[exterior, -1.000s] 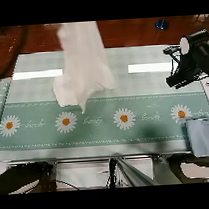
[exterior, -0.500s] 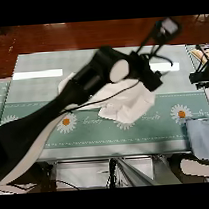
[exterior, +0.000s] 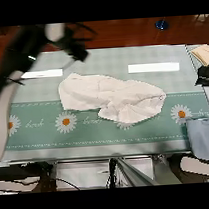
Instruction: Fold the shirts.
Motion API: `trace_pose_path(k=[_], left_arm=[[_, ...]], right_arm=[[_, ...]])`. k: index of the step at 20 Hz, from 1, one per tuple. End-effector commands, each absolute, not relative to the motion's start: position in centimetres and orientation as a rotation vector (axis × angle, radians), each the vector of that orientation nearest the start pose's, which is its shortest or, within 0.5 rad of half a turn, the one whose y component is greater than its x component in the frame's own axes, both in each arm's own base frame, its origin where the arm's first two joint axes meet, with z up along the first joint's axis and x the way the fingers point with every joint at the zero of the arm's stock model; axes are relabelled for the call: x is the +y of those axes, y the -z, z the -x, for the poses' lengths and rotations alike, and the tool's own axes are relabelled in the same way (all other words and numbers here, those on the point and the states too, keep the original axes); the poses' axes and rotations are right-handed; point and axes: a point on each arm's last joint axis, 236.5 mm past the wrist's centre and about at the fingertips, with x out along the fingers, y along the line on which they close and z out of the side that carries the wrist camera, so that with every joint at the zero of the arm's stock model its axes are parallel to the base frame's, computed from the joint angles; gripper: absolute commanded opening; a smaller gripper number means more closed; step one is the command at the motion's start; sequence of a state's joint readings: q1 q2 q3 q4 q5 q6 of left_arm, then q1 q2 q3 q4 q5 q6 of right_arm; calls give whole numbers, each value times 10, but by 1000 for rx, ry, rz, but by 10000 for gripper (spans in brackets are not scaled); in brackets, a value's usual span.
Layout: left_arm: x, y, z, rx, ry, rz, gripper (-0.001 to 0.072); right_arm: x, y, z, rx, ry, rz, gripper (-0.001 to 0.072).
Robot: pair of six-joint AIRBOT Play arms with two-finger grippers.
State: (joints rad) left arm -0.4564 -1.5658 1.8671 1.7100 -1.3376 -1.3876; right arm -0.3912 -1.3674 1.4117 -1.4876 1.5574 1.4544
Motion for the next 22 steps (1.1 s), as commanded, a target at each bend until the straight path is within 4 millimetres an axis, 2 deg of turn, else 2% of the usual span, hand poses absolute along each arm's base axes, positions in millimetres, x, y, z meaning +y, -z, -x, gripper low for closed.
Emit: trace_pose_path(k=[1,2,3,6,7,9,10,12,14,16,19,22], left_arm=[[-72,-113,-412,1292,330,-85,325],[-52,-99,-394,1363,334,48,358],[-39,-87,-377,1409,348,160,456],[-23,-45,-331,1464,376,462,672],[-25,-31,-317,1482,393,534,695],[-37,-6,-294,1526,456,601,695],[-41,7,-289,1533,459,611,695],[-46,31,-288,1525,426,614,695],[-52,48,-296,1488,421,573,695],[-57,59,-312,1443,405,540,695],[-75,70,-335,1387,400,568,695],[-93,91,-336,1430,423,561,695]], right_arm=[[-108,-45,-344,1438,97,-293,336],[-108,-43,-343,1439,98,-299,337],[-107,-40,-343,1443,93,-306,336],[-97,-25,-337,1472,69,-336,337],[-93,-20,-334,1484,54,-349,336],[-86,-13,-329,1504,29,-362,336],[-84,-11,-328,1511,24,-368,336],[-82,-11,-327,1514,15,-371,336],[-82,-10,-327,1514,12,-368,336],[-83,-10,-327,1513,6,-361,336],[-83,-10,-327,1512,1,-354,336],[-83,-10,-327,1512,3,-352,336]])
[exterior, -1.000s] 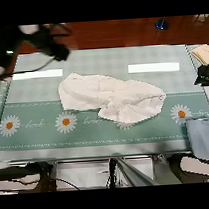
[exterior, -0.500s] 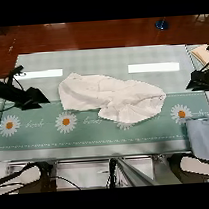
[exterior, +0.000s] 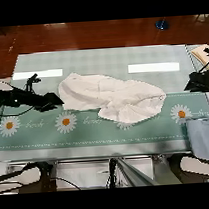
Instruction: Fold the shirts.
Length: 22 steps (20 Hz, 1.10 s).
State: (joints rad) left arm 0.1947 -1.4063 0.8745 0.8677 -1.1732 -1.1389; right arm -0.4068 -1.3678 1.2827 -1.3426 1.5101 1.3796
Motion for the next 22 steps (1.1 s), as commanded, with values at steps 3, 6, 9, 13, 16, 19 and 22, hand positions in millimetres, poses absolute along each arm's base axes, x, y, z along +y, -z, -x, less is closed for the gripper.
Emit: trace_pose_path(k=[3,6,9,13,16,19,22], left_arm=[[-105,111,-331,1486,432,591,695],[-127,111,-336,1469,487,671,282],[-136,108,-338,1451,530,667,33],[-138,103,-329,1471,581,663,32],[-141,98,-322,1478,629,647,31],[-141,92,-324,1459,634,635,31],[-141,87,-326,1443,638,626,31]], right_arm=[[-84,-10,-327,1512,3,-352,336],[-83,-10,-327,1512,2,-352,336],[-83,-10,-322,1532,-19,-330,342],[-88,6,-301,1602,2,-354,388],[-39,29,-283,1616,-192,-588,436],[20,36,-277,1537,-431,-795,487],[29,62,-269,1531,-387,-857,487]])
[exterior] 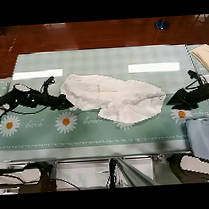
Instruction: Fold the shirts.
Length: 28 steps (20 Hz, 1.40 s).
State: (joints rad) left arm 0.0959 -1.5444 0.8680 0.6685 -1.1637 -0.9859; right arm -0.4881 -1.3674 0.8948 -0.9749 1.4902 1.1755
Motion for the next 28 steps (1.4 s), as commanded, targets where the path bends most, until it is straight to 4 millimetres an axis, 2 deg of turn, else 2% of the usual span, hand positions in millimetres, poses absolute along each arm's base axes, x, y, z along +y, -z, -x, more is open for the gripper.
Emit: trace_pose_path(k=[1,6,13,16,17,18,19,21,23,25,26,28], left_arm=[[-141,85,-326,1439,639,625,31],[-142,83,-324,1442,648,625,31],[-143,81,-320,1455,664,629,31],[-144,80,-320,1454,665,629,31],[-144,80,-320,1454,665,629,31],[-143,79,-320,1451,665,627,31],[-143,77,-322,1444,666,623,31],[-141,65,-330,1411,693,602,31],[-135,32,-349,1315,737,540,29],[-116,-25,-381,1144,722,465,28],[-105,-63,-395,1041,706,419,28],[-83,-155,-411,811,667,302,28]], right_arm=[[31,69,-263,1544,-374,-863,487],[40,84,-244,1580,-375,-889,487],[46,97,-267,1477,-298,-941,484],[69,110,-276,1491,-281,-833,468],[78,116,-280,1497,-255,-790,444],[85,121,-281,1501,-239,-753,276],[93,123,-283,1502,-235,-734,37],[104,115,-285,1498,-264,-738,17],[104,88,-290,1450,-322,-708,17],[95,37,-308,1312,-359,-670,17],[88,4,-319,1219,-372,-641,17],[72,-88,-341,959,-371,-573,17]])
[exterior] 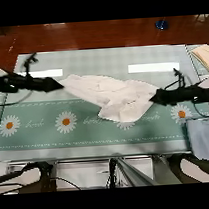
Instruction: Fold the shirts.
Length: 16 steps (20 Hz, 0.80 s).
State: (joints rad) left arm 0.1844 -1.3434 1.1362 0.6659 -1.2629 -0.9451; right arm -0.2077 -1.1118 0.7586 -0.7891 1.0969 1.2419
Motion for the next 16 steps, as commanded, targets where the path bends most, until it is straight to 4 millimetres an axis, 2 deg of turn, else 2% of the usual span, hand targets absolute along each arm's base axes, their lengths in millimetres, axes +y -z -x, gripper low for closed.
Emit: trace_pose_path(k=[1,3,5,7,8,10,12,14,16], left_arm=[[-77,-202,-410,705,644,252,28],[-77,-301,-388,480,616,124,28],[-87,-382,-352,268,590,15,28],[-94,-448,-307,77,550,-61,28],[-98,-474,-283,-11,527,-82,28],[-102,-510,-240,-147,480,-119,28],[-96,-523,-209,-202,401,-174,28],[-75,-520,-189,-187,263,-199,28],[-53,-504,-176,-113,151,-206,28]], right_arm=[[66,-139,-347,825,-370,-541,17],[61,-249,-342,558,-372,-439,17],[66,-348,-319,327,-386,-335,17],[68,-426,-290,159,-369,-265,17],[66,-453,-277,99,-347,-243,17],[61,-490,-255,11,-299,-206,17],[56,-508,-238,-21,-252,-182,17],[49,-505,-226,15,-202,-166,17],[41,-480,-220,129,-151,-163,17]])
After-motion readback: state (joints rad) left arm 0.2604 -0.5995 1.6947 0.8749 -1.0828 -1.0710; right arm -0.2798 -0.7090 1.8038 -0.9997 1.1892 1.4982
